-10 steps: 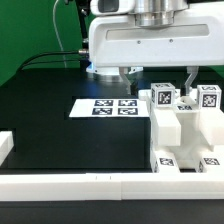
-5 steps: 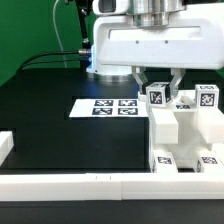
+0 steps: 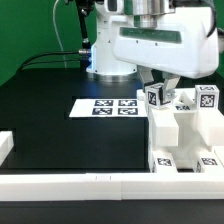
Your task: Assemble chair
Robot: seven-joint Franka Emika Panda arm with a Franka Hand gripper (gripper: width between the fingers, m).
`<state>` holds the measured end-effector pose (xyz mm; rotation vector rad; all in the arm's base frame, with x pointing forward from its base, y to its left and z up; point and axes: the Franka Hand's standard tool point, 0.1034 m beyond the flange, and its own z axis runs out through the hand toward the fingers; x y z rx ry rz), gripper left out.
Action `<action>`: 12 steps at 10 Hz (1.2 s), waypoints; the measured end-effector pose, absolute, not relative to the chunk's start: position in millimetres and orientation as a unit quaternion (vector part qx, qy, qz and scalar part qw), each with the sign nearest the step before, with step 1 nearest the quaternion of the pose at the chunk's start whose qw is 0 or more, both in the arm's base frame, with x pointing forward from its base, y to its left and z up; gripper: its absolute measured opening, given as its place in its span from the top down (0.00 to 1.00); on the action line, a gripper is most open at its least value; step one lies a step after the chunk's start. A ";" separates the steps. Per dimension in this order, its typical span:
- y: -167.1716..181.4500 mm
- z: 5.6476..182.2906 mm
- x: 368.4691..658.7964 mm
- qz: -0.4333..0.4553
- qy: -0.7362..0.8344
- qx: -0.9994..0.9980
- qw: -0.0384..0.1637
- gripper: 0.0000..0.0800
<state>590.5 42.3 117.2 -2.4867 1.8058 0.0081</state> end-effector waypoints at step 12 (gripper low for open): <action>51.8 116.8 592.4 -0.012 0.420 -0.907 0.035 0.19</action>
Offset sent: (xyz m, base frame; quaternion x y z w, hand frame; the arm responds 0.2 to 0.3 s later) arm 0.0000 0.0000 0.0000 0.0000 0.0000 0.0650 0.9979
